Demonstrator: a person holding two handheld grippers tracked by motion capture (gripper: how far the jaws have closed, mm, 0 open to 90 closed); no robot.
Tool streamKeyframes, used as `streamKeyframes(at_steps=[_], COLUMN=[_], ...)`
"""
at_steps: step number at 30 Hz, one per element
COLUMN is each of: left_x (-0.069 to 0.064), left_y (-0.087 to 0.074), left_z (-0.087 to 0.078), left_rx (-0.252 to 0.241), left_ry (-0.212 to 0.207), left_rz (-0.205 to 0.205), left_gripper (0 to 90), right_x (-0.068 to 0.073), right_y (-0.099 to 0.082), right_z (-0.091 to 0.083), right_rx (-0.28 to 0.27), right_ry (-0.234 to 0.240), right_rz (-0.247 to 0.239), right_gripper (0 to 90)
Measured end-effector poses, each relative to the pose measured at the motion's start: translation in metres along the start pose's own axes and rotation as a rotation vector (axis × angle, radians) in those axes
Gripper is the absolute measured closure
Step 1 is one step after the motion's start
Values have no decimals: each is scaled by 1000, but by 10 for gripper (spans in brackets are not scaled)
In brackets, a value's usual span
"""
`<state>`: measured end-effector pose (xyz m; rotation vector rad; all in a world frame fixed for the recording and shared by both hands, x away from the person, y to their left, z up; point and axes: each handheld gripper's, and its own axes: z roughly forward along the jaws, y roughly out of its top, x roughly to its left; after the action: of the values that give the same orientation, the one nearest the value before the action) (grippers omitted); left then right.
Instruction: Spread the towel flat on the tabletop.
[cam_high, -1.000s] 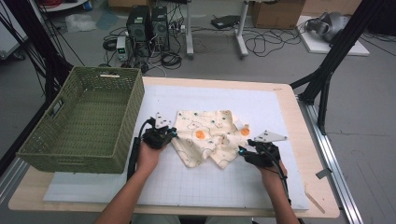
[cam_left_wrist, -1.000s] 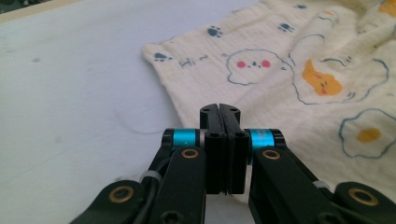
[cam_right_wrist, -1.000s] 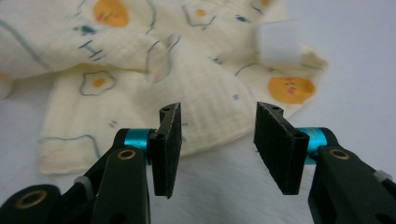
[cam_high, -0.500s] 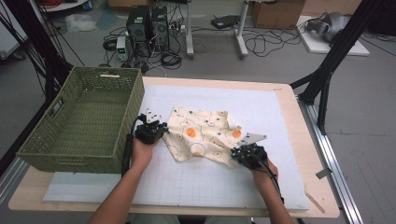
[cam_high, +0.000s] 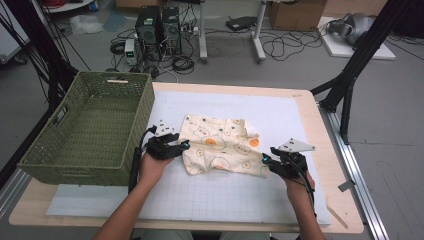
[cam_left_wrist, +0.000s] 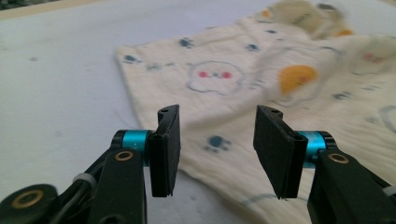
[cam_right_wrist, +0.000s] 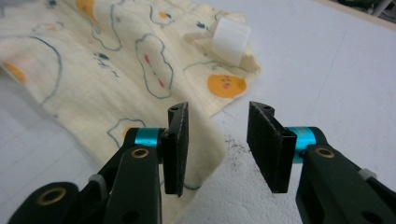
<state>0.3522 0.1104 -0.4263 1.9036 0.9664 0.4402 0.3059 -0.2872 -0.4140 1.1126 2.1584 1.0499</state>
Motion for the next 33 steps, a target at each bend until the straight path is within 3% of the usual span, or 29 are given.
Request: streamKeyframes(at_steps=[4, 7, 11, 13, 14, 16, 17, 21, 27, 33], left_x=[-13, -19, -28, -35, -37, -41, -42, -38, -28, -30], left_y=[-12, -21, -31, -32, -32, -33, -33, -34, -40, -50], left_z=[-9, -10, -3, 0, 0, 0, -1, -9, -39, -57], left_rx=[12, 29, 95, 120, 124, 122, 127, 144, 130, 113], left_ry=[-74, -114, -134, -113, -105, -109, -103, -120, -132, -165], left_rz=[51, 56, 91, 148, 175, 212, 226, 193, 174, 145], left_gripper=[578, 604, 570, 562, 578, 732, 856, 882, 882, 878], right_x=[7, 20, 29, 31, 30, 30, 31, 32, 37, 51], right_y=[-2, -8, -14, -16, -17, -18, -18, -18, -25, -30], right_z=[-3, 5, 18, 23, 23, 24, 23, 20, 7, -4], right_rx=[-16, 24, 84, 130, 118, 119, 120, 140, 154, 167], right_ry=[87, 151, 185, 192, 211, 235, 237, 259, 326, 381], right_rz=[-22, -72, -104, -116, -101, -76, -72, -62, -70, -96], right_gripper=[594, 598, 641, 727, 771, 831, 860, 880, 880, 880])
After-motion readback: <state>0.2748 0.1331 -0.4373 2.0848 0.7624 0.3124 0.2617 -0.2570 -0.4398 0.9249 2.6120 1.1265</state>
